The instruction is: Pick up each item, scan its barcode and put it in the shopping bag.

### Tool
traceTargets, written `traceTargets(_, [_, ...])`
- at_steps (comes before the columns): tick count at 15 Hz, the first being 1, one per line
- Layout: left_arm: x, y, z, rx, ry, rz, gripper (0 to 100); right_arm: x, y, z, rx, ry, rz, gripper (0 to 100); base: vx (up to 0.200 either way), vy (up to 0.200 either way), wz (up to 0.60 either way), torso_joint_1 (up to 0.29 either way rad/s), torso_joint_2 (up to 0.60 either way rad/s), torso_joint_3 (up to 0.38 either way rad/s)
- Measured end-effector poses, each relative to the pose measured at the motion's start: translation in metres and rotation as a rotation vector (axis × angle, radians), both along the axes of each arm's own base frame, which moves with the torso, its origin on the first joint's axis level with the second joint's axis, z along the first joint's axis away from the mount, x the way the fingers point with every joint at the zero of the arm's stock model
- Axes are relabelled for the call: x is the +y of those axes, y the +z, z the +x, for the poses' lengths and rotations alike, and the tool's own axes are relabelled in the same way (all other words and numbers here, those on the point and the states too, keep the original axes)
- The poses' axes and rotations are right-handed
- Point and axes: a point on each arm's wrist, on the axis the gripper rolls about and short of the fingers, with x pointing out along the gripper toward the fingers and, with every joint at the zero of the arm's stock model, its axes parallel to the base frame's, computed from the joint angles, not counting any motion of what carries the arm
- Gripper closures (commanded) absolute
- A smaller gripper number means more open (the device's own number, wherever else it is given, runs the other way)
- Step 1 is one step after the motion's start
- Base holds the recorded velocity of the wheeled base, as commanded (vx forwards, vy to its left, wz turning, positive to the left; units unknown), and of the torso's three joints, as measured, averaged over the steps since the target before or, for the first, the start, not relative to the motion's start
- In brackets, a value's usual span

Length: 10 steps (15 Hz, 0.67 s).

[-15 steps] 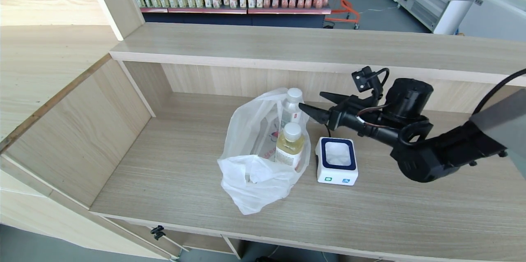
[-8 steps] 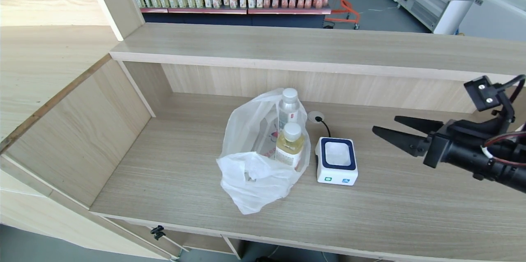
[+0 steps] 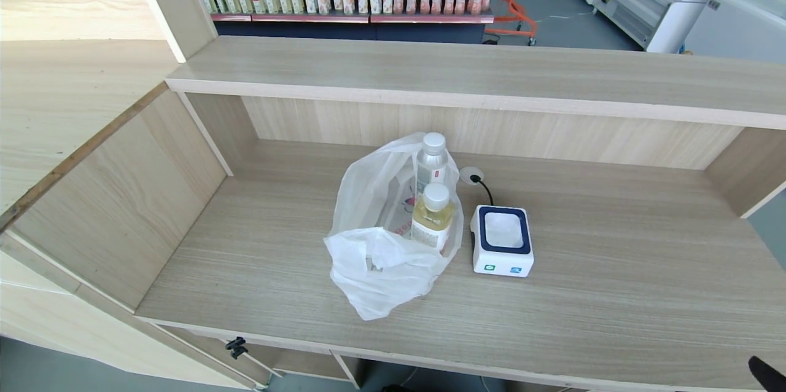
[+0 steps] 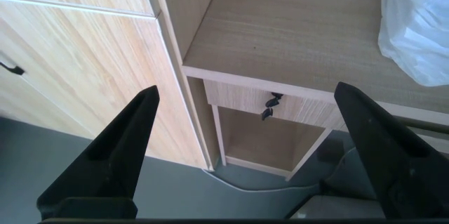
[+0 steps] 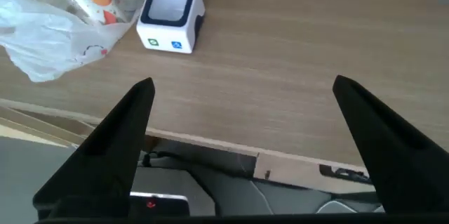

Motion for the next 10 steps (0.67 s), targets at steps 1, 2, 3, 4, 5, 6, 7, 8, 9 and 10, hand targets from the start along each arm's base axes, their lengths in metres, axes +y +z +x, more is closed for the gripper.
traceTargets(1, [0.0, 0.0, 0.0, 0.0, 0.0, 0.0, 0, -0.001, -0.016, -0.014, -0.015, -0.076, -0.005, 0, 0.0, 0.0, 0.0, 0.0, 0.0, 0.0])
traceTargets(2, [0.0, 0.0, 0.0, 0.0, 0.0, 0.0, 0, -0.002, -0.031, -0.022, -0.009, -0.122, 0.0, 0, 0.0, 0.0, 0.0, 0.0, 0.0, 0.0])
traceTargets(3, [0.0, 0.0, 0.0, 0.0, 0.0, 0.0, 0, -0.003, -0.044, -0.029, -0.012, -0.137, -0.01, 0, 0.0, 0.0, 0.0, 0.0, 0.0, 0.0])
traceTargets(4, [0.0, 0.0, 0.0, 0.0, 0.0, 0.0, 0, -0.003, -0.051, -0.033, -0.021, -0.139, -0.022, 0, 0.0, 0.0, 0.0, 0.0, 0.0, 0.0])
traceTargets(5, [0.0, 0.0, 0.0, 0.0, 0.0, 0.0, 0, -0.003, -0.054, -0.036, -0.05, -0.136, -0.022, 0, 0.0, 0.0, 0.0, 0.0, 0.0, 0.0])
traceTargets(6, [0.0, 0.0, 0.0, 0.0, 0.0, 0.0, 0, -0.003, -0.056, -0.037, -0.067, -0.135, -0.02, 0, 0.0, 0.0, 0.0, 0.0, 0.0, 0.0])
traceTargets(7, [0.0, 0.0, 0.0, 0.0, 0.0, 0.0, 0, -0.003, -0.057, -0.038, -0.084, -0.134, -0.013, 0, 0.0, 0.0, 0.0, 0.0, 0.0, 0.0])
traceTargets(8, [0.0, 0.0, 0.0, 0.0, 0.0, 0.0, 0, -0.003, -0.058, -0.039, -0.091, -0.135, -0.01, 0, 0.0, 0.0, 0.0, 0.0, 0.0, 0.0])
traceTargets(9, [0.0, 0.0, 0.0, 0.0, 0.0, 0.0, 0, -0.003, -0.058, -0.04, -0.099, -0.134, -0.002, 0, 0.0, 0.0, 0.0, 0.0, 0.0, 0.0])
traceTargets(10, [0.0, 0.0, 0.0, 0.0, 0.0, 0.0, 0, -0.003, -0.058, -0.04, -0.104, -0.135, 0.004, 0, 0.0, 0.0, 0.0, 0.0, 0.0, 0.0])
